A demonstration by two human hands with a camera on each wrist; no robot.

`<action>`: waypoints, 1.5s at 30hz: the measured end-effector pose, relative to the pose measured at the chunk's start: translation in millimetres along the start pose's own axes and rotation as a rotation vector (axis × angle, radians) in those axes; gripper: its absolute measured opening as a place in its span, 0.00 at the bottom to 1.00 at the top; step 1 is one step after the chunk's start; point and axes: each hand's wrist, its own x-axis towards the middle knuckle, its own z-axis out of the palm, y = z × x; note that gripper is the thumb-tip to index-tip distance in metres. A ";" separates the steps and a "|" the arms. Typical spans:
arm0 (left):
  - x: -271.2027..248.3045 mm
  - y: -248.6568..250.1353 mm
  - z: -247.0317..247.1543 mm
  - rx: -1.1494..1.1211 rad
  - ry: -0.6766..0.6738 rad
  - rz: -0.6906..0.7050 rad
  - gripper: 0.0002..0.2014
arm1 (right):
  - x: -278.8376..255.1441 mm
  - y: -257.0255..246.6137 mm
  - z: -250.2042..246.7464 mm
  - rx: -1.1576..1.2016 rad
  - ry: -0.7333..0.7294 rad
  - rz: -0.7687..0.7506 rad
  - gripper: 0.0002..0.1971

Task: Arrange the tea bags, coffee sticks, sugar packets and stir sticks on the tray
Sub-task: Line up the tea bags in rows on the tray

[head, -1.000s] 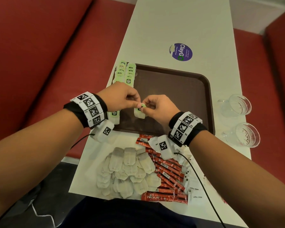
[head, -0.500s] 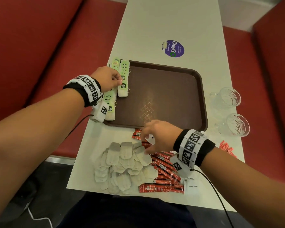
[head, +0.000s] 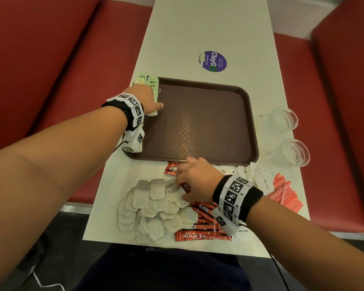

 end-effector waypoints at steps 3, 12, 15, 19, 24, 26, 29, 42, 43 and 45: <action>1.7 2.3 11.0 0.054 -0.040 -0.006 0.23 | -0.6 -0.5 1.7 -0.008 0.013 -0.006 0.20; -32.8 5.9 -12.6 -0.118 0.042 0.066 0.16 | 0.1 -2.3 2.0 -0.019 0.001 -0.002 0.20; -77.2 13.8 -20.2 -0.223 -0.001 0.196 0.11 | 1.6 -3.4 3.4 -0.005 0.010 -0.003 0.16; -141.3 16.3 -7.8 -0.198 -0.188 0.407 0.10 | 1.0 -4.2 2.0 -0.025 0.005 -0.019 0.21; -190.6 7.3 25.8 -0.071 -0.398 0.540 0.18 | 0.4 -7.0 3.8 -0.035 -0.040 -0.027 0.33; -199.4 3.3 37.1 -0.025 -0.421 0.543 0.23 | 2.6 -8.2 6.1 -0.046 -0.041 -0.026 0.34; -205.8 -2.0 49.7 -0.026 -0.386 0.534 0.24 | 5.1 -9.7 6.9 -0.039 -0.023 -0.015 0.29; -198.5 -10.0 37.9 -0.291 -0.179 0.477 0.06 | 7.7 7.2 -4.4 0.331 0.229 0.083 0.07; -196.7 -11.5 34.3 -0.326 -0.157 0.467 0.05 | 7.5 7.1 -8.0 0.390 0.285 0.063 0.11; -193.0 -13.3 26.5 -0.364 -0.130 0.444 0.04 | 8.8 6.7 -16.9 0.475 0.380 0.056 0.17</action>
